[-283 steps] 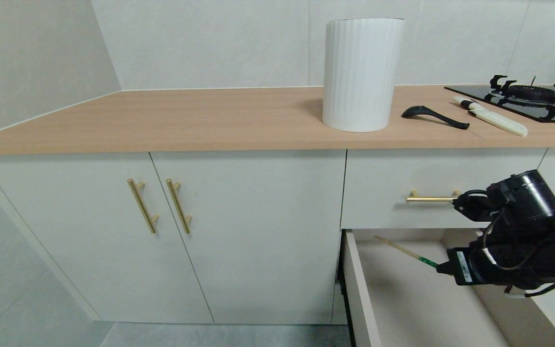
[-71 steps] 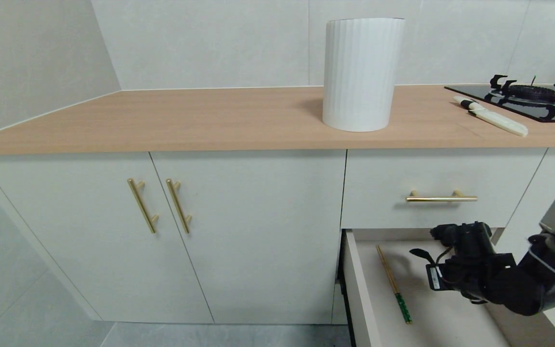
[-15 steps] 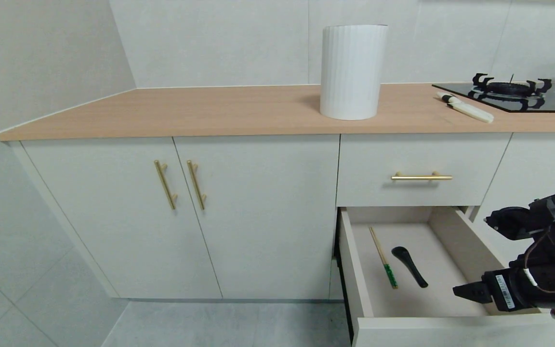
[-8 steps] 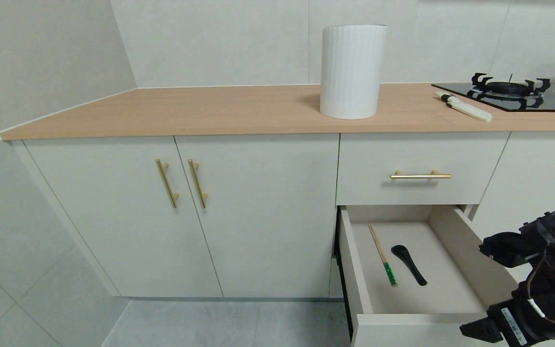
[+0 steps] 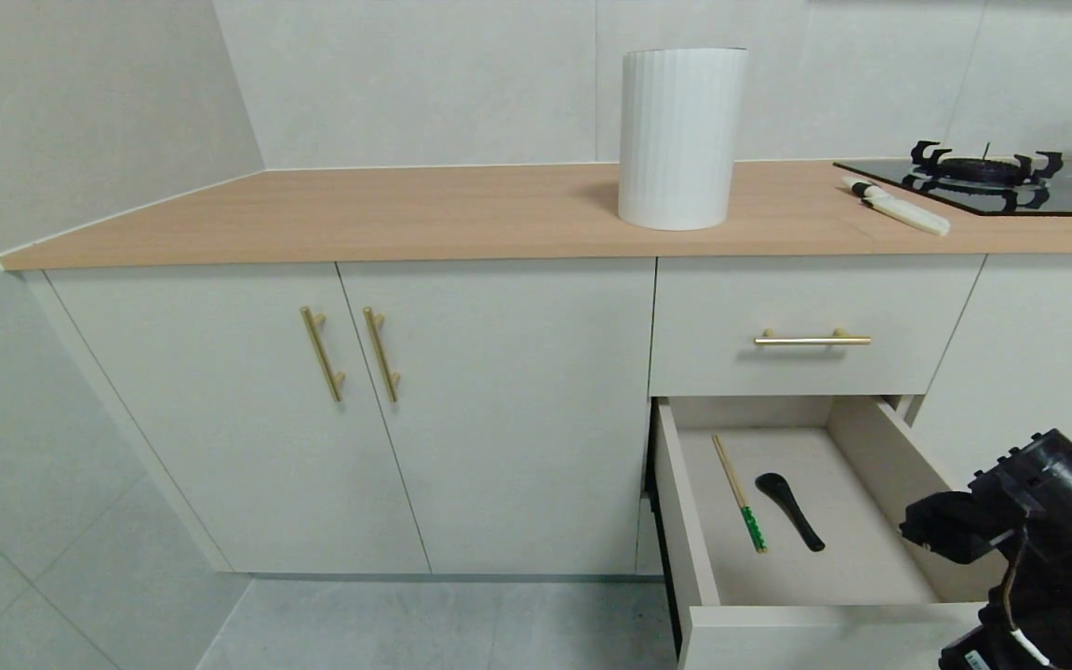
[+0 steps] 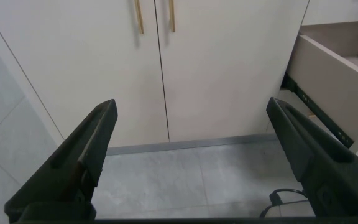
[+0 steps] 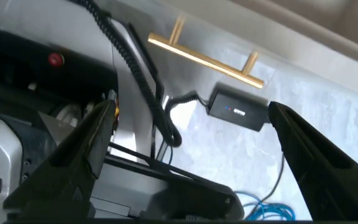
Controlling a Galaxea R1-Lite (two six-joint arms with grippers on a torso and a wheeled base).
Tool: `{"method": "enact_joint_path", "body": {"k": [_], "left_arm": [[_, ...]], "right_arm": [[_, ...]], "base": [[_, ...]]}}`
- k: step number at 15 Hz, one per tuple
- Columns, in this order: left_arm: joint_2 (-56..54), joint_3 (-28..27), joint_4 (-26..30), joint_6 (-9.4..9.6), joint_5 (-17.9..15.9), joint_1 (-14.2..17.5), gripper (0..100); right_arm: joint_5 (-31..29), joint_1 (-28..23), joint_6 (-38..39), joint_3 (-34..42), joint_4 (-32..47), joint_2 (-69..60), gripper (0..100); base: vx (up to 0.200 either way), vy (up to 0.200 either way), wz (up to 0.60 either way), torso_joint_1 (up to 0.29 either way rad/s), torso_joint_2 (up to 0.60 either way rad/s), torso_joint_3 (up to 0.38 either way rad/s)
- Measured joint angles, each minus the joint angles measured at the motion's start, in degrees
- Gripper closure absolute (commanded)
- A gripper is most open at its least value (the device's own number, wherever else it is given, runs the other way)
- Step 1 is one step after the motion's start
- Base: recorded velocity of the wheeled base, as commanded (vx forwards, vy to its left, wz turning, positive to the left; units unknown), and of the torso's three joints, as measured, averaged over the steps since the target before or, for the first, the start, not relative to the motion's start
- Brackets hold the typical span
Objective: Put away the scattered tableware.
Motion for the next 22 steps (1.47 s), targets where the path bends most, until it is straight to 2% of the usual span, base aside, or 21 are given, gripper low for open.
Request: {"method": "enact_joint_path", "body": {"k": [6,10,14,22], "left_arm": [[0.0,0.0,0.0,0.01,0.0,0.0,0],[0.0,0.0,0.0,0.00,0.0,0.0,0],[0.0,0.0,0.0,0.00,0.0,0.0,0],[0.0,0.0,0.0,0.00,0.0,0.0,0]], "right_arm": [[-0.6,-0.9,5.8,-2.7,-0.3,7.1,0],[-0.8,-4.0,7.1,-5.3,-0.7,10.5,0],[-1.3,-4.7,8.8,-6.4,-1.8,12.1,0],[-3.7,-5.6,13.1,-7.1,-8.0,15.9,0]], "base": [[0.000,0.000,0.00,0.000,0.00,0.000],[0.000,0.000,0.00,0.000,0.00,0.000],[0.000,0.000,0.00,0.000,0.00,0.000],[0.000,0.000,0.00,0.000,0.00,0.000]]}}
